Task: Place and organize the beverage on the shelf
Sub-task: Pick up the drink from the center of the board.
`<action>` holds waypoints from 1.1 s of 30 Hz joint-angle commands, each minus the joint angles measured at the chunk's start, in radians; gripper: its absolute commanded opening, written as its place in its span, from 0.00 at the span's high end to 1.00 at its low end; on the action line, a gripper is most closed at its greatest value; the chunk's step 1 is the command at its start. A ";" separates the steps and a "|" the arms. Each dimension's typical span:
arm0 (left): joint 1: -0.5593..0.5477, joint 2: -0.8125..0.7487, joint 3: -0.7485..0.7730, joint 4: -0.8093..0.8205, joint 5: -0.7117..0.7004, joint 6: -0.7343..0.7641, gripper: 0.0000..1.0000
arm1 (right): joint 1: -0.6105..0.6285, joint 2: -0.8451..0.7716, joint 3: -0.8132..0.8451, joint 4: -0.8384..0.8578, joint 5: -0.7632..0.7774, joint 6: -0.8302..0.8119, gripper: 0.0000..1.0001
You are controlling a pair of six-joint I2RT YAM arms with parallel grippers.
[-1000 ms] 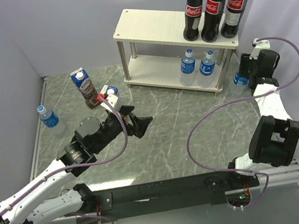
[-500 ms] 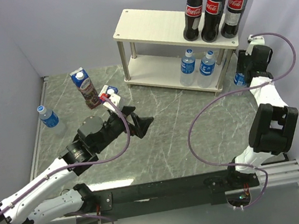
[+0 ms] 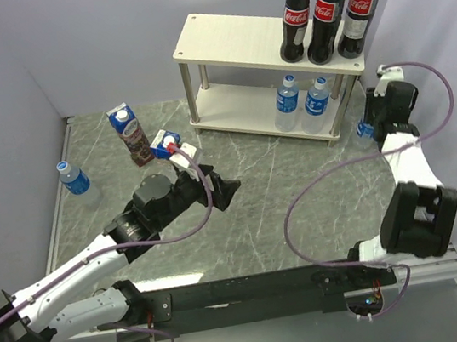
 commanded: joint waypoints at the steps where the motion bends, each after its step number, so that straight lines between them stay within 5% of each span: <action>1: -0.002 0.026 -0.003 0.102 0.031 0.025 0.01 | 0.005 -0.210 -0.041 -0.009 -0.042 -0.037 1.00; 8: 0.000 0.149 0.047 0.165 0.070 0.126 0.00 | 0.023 -0.469 -0.073 -0.291 -0.217 -0.059 1.00; 15: 0.000 0.281 0.110 0.217 0.181 0.129 0.00 | 0.183 -0.629 -0.068 -0.486 -0.395 -0.056 1.00; 26: -0.003 0.450 0.173 0.363 0.282 -0.018 0.01 | 0.564 -0.599 -0.005 -0.489 -0.511 0.010 1.00; 33: -0.040 0.548 0.245 0.331 0.362 -0.004 0.01 | 0.680 -0.559 0.034 -0.454 -0.462 0.050 1.00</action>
